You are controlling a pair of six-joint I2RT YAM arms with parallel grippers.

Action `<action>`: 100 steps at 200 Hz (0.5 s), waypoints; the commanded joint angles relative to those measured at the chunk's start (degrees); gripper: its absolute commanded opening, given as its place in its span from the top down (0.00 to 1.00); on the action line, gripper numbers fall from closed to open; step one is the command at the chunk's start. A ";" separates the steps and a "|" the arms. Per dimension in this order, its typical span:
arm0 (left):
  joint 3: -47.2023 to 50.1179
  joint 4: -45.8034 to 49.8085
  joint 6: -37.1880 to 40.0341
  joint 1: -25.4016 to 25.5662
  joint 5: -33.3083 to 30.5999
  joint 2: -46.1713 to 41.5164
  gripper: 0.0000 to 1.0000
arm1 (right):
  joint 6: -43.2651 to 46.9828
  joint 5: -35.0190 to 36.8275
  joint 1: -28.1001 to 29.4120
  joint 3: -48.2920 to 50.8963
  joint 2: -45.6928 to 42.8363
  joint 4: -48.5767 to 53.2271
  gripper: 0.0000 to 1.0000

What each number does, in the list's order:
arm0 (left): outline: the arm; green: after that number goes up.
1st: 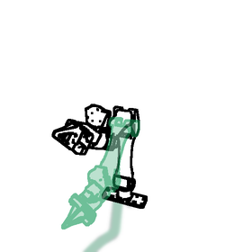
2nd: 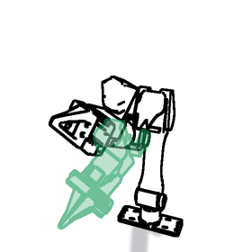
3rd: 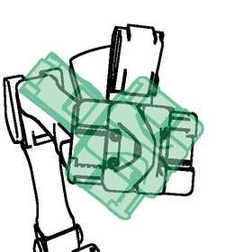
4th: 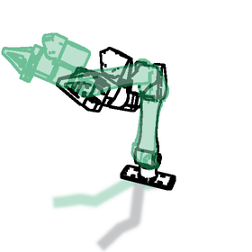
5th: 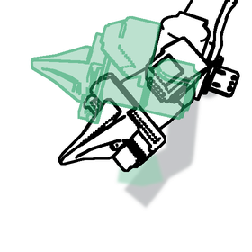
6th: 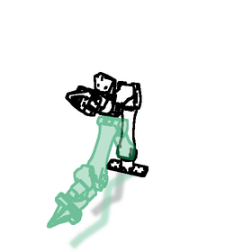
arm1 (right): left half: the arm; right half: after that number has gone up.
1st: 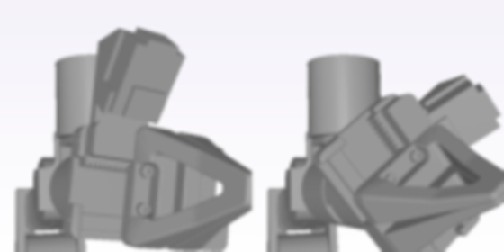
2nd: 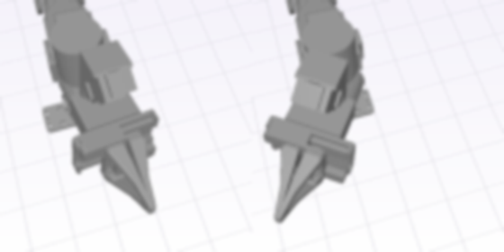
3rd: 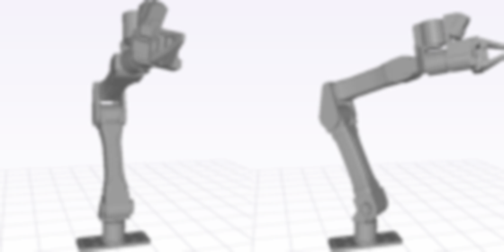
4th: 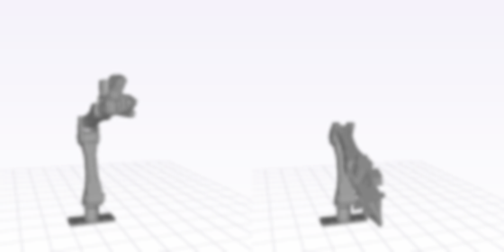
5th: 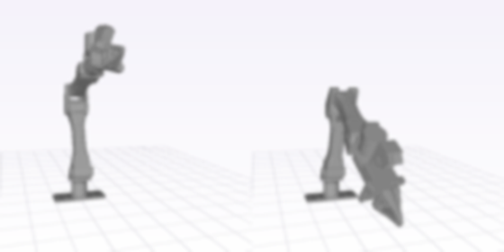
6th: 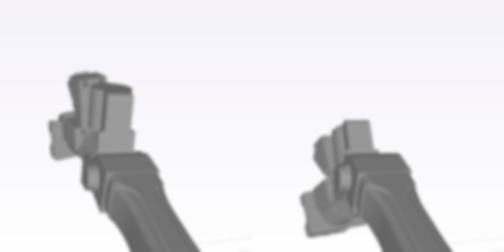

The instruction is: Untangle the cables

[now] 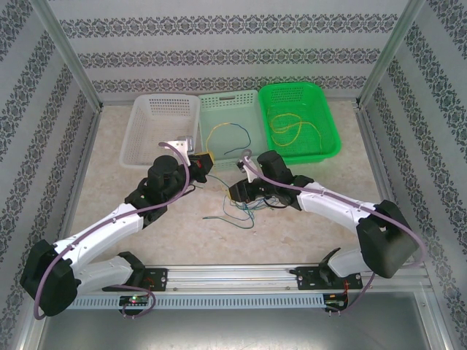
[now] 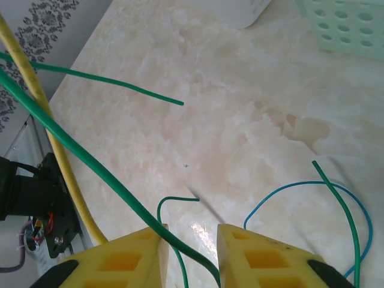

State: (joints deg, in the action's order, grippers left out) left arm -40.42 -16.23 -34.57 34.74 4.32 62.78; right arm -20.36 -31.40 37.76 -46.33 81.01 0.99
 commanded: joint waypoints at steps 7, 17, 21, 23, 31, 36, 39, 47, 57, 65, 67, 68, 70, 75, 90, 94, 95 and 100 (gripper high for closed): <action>-1.65 -1.34 -0.49 -0.75 0.25 -1.35 0.95 | 0.27 0.04 0.67 -1.08 -0.03 -1.43 0.81; -1.50 -1.26 -0.68 -0.97 0.08 -1.44 0.95 | 0.32 0.75 0.73 -0.86 -0.76 -1.29 0.85; -1.46 -1.29 -0.83 -1.08 0.08 -1.44 0.95 | 0.32 1.08 0.72 -0.75 -1.05 -1.15 0.87; -1.38 -1.40 -0.82 -1.19 0.08 -1.48 0.95 | 0.32 1.25 0.67 -0.75 -1.21 -1.06 0.87; -1.39 -1.56 -1.08 -1.42 0.08 -1.48 0.95 | 0.32 1.98 0.73 -0.49 -1.84 -0.76 0.89; -1.33 -1.57 -1.27 -1.62 0.08 -1.45 0.95 | 0.28 2.52 0.69 -0.37 -2.35 -0.74 0.90; -1.32 -1.62 -1.31 -1.76 0.08 -1.52 0.95 | 0.24 2.84 0.69 -0.11 -2.61 -0.73 0.92; -1.31 -1.54 -1.41 -2.10 -0.01 -1.52 0.95 | -0.02 4.11 0.58 0.32 -3.28 -0.41 0.96; -1.41 -1.08 -1.52 -2.52 -0.09 -1.82 0.95 | -0.41 6.39 0.56 0.63 -3.75 0.93 0.99; -1.52 -0.38 -1.43 -3.05 -0.33 -2.19 0.95 | -0.84 7.80 0.32 0.85 -3.71 1.95 1.00; -1.59 -0.18 -1.46 -3.15 -0.40 -2.26 0.95 | -0.98 8.01 0.24 0.92 -3.64 2.03 1.00; -1.59 -0.11 -1.46 -3.13 -0.42 -2.33 0.95 | -1.03 8.06 0.22 0.95 -3.61 2.10 1.00; -1.65 0.02 -1.47 -3.24 -0.55 -2.47 0.95 | -1.23 8.25 0.21 1.08 -3.52 2.24 1.00; -1.59 0.50 -1.34 -3.63 -0.70 -2.75 0.95 | -1.61 8.44 0.08 1.32 -3.34 2.40 1.00; -1.71 1.69 -0.95 -4.54 -1.10 -4.04 0.95 | -2.45 8.69 0.03 1.50 -2.17 3.42 1.00; -1.72 2.10 -0.77 -4.88 -1.28 -4.42 0.95 | -2.61 8.69 0.12 1.50 -1.87 3.65 1.00; -1.74 2.14 -0.72 -4.87 -1.30 -4.56 0.95 | -2.64 8.66 0.12 1.50 -1.71 3.74 1.00; -1.69 2.46 -0.60 -5.19 -1.48 -4.99 0.95 | -2.79 8.68 0.07 1.60 -1.44 3.85 1.00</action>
State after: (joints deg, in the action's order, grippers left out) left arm -40.42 -15.38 -35.16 31.38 4.14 60.88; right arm -21.52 -25.17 38.00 -46.02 78.41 2.04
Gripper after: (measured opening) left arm 0.062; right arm 0.066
